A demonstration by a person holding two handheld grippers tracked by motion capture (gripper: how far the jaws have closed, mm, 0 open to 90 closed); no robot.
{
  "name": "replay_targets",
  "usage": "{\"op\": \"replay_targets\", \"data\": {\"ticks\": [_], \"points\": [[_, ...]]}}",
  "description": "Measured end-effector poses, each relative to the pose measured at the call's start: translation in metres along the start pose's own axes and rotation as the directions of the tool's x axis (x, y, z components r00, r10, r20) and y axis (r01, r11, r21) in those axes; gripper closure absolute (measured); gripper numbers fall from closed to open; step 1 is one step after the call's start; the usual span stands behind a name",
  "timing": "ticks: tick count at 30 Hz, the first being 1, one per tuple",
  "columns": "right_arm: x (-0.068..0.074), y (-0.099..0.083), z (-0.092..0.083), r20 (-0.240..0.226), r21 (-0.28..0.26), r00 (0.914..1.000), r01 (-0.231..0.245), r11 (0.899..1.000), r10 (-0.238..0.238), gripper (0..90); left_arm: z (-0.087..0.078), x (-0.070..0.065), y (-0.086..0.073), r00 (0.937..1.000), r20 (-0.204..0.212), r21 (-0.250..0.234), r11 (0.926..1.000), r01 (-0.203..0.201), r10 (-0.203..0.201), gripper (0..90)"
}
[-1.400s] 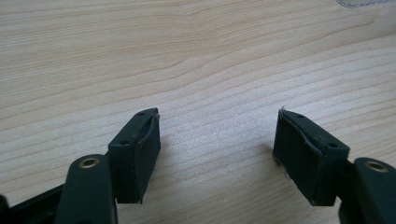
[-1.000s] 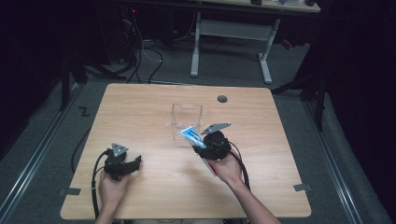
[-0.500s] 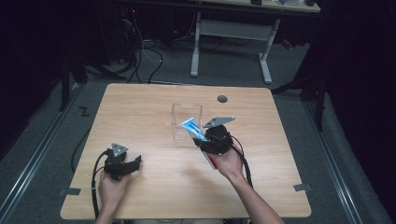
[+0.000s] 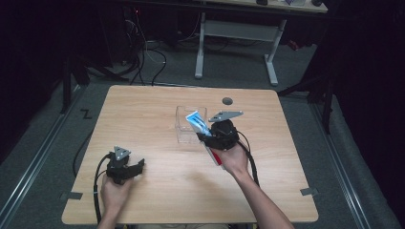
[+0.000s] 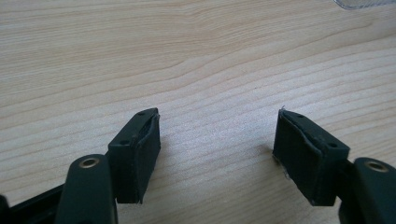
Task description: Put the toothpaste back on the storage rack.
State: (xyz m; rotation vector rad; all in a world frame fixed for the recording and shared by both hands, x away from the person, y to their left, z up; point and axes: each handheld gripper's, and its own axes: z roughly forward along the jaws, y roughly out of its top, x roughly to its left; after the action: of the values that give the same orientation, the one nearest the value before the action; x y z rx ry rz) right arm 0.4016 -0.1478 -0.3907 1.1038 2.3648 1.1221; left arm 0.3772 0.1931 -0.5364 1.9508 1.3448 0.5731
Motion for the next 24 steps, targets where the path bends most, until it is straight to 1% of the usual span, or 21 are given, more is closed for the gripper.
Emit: {"op": "replay_targets", "data": {"ticks": [3, 10, 19, 24], "points": [[0.000, 0.006, 0.000, 0.002, -0.010, 0.9999, 0.010, 1.000, -0.010, 68.2, 0.000, 0.001, 0.000, 1.0000, 0.003, 0.001, 1.0000, 0.003, -0.003, 32.2], [-0.001, 0.015, 0.000, 0.003, -0.031, 1.0000, 0.009, 0.999, -0.009, 68.0, 0.000, 0.001, 0.000, 1.0000, 0.005, -0.001, 1.0000, 0.007, -0.007, 32.1], [-0.010, 0.027, -0.001, -0.001, -0.059, 0.9998, -0.020, 0.998, 0.020, 67.9, 0.000, 0.001, 0.000, 1.0000, 0.003, -0.003, 1.0000, 0.009, -0.009, 32.1], [-0.013, 0.032, -0.001, 0.002, -0.067, 0.9998, -0.020, 0.998, 0.020, 67.8, 0.000, 0.001, 0.000, 1.0000, 0.005, -0.004, 1.0000, 0.009, -0.009, 32.1]]}}
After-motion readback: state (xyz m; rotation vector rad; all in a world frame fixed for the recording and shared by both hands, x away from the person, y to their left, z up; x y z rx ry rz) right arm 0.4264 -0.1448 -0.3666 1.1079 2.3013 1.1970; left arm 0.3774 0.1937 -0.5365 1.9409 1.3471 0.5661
